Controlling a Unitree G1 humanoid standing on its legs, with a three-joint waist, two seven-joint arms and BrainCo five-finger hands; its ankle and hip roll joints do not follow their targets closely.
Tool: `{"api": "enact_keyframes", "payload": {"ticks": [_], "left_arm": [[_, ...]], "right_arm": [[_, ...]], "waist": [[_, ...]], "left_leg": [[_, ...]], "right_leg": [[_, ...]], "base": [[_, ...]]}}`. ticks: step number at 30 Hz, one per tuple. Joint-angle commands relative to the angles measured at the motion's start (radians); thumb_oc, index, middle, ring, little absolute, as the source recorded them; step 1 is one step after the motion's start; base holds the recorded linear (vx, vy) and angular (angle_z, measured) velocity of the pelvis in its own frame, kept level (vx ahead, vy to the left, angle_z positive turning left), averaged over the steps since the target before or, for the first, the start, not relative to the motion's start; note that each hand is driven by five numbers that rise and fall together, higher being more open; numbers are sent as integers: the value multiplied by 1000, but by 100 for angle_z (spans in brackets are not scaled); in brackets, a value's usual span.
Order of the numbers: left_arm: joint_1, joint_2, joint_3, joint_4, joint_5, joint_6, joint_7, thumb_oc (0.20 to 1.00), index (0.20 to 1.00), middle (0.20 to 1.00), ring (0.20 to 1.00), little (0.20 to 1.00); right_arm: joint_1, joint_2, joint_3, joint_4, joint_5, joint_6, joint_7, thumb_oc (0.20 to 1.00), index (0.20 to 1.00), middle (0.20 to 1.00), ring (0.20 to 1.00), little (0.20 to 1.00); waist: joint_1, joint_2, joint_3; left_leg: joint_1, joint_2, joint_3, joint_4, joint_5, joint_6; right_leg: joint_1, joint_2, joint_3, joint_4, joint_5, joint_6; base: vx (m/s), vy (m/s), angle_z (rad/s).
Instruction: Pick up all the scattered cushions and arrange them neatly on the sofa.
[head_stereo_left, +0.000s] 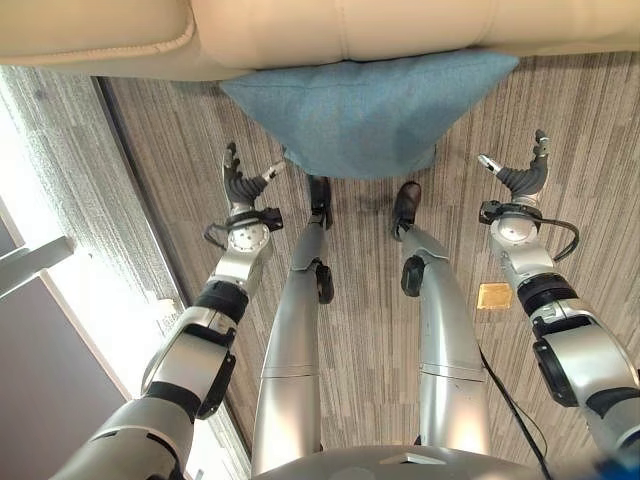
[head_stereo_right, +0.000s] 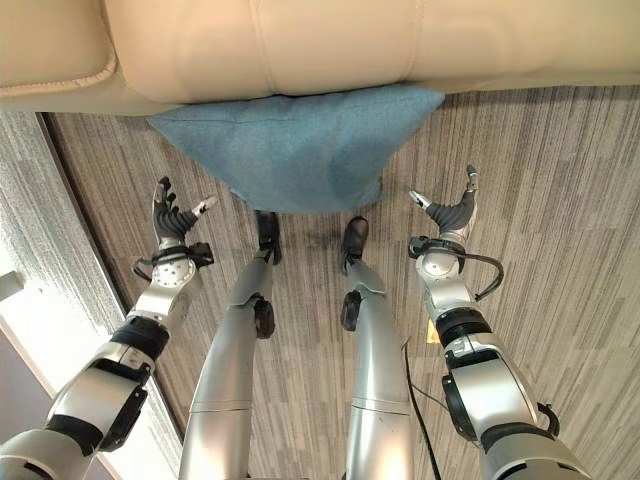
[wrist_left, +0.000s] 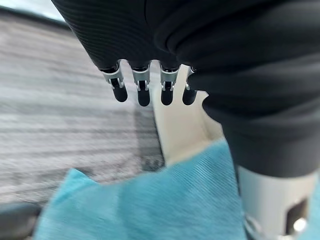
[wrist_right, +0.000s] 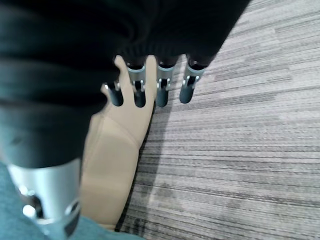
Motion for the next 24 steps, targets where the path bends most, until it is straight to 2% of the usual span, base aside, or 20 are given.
{"api": "enact_keyframes", "payload": {"ticks": [1,12,24], "left_arm": [[32,25,-7,14,34,0,-5,1000,1000,1000,1000,1000],[-117,45,-75,38,53,18,-11,1000,1000,1000,1000,1000],[-273,-24,-171,44,62,27,-5,1000,1000,1000,1000,1000]], "right_arm": [[20,-25,22,-56,25,-22,10,1000,1000,1000,1000,1000],[-104,-62,82,-67,36,-26,35,1000,1000,1000,1000,1000],[-277,-31,186,-53,8,-9,42,1000,1000,1000,1000,1000]], "waist": [[-12,16,-30],[-24,17,-11],[-18,19,-20]], "left_leg": [[-7,-8,-68,44,-126,-9],[-88,-7,-67,128,-151,4],[-138,-11,-78,168,-153,3]], "right_leg": [[3,17,81,-35,-5,109],[-72,21,94,27,-13,109],[-111,30,91,65,-18,107]], "base": [[29,20,-4],[26,9,-3],[0,0,0]]}}
